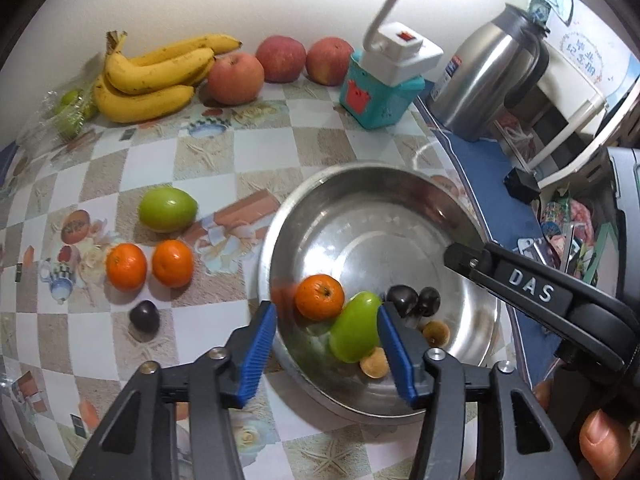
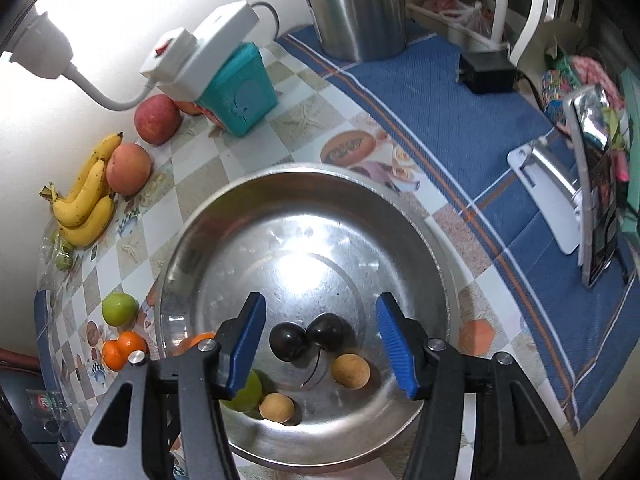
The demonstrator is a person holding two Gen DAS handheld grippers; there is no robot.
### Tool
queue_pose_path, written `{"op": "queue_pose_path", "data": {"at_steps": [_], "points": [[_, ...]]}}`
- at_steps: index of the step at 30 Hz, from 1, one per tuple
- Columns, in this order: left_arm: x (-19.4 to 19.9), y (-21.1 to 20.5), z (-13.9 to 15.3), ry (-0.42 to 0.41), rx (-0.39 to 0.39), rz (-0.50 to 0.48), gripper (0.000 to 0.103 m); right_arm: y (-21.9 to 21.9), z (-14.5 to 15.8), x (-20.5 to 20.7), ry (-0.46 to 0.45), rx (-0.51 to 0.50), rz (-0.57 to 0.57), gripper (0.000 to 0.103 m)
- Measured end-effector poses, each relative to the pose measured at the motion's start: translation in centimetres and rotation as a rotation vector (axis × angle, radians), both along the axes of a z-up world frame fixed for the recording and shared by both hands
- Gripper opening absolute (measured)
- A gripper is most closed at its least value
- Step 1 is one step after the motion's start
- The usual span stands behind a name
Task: Organize fruits
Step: 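Open the left gripper dropping the mango while the right gripper drops the plum into the bowl, then withdraw both grippers from the bowl toward the mandarins and last plum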
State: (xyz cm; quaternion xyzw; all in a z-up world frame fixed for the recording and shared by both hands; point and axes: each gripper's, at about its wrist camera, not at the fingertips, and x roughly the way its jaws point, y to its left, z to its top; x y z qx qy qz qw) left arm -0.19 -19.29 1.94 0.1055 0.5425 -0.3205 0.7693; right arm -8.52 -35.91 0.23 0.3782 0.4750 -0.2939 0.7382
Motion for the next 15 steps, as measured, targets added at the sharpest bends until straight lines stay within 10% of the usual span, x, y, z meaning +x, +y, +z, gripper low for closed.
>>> {"op": "queue_pose_path", "data": {"at_steps": [15], "points": [[4.3,5.9,1.8,-0.053,0.033,0.276,0.103,0.6,2.5,0.0,-0.003,-0.088,0.039,0.073]]}}
